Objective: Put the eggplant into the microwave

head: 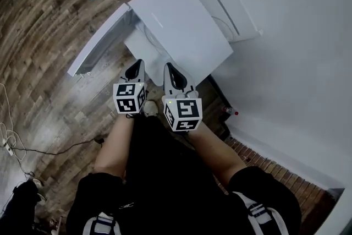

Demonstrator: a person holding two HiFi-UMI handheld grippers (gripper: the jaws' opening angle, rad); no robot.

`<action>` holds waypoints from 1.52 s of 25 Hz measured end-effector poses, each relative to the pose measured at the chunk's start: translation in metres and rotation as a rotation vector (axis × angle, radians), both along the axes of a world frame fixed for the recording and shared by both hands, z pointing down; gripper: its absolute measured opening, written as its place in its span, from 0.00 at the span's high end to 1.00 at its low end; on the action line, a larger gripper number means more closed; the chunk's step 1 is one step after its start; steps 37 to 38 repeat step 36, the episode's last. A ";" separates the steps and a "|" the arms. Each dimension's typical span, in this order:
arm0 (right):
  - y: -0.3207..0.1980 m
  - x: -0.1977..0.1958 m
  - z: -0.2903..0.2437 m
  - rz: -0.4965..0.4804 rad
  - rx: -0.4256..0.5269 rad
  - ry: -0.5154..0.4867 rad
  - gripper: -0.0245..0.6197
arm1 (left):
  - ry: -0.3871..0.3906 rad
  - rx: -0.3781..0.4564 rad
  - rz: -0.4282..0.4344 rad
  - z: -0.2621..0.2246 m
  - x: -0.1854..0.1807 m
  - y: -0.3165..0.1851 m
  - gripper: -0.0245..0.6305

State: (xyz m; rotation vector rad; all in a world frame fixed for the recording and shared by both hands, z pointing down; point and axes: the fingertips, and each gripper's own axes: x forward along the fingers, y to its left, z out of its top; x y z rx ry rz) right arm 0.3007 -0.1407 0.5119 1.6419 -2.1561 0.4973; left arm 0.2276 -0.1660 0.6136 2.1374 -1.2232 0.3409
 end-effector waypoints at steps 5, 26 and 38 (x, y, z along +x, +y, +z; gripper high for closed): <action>0.000 -0.001 -0.047 -0.051 0.049 -0.028 0.95 | -0.032 0.009 0.016 -0.091 -0.009 0.023 0.96; -0.007 0.015 -0.223 -0.017 0.259 -0.093 0.95 | -0.120 0.289 -0.005 -0.326 -0.002 0.020 0.96; -0.012 0.026 -0.234 -0.007 0.273 -0.077 0.95 | -0.098 0.267 0.017 -0.327 0.011 0.015 0.96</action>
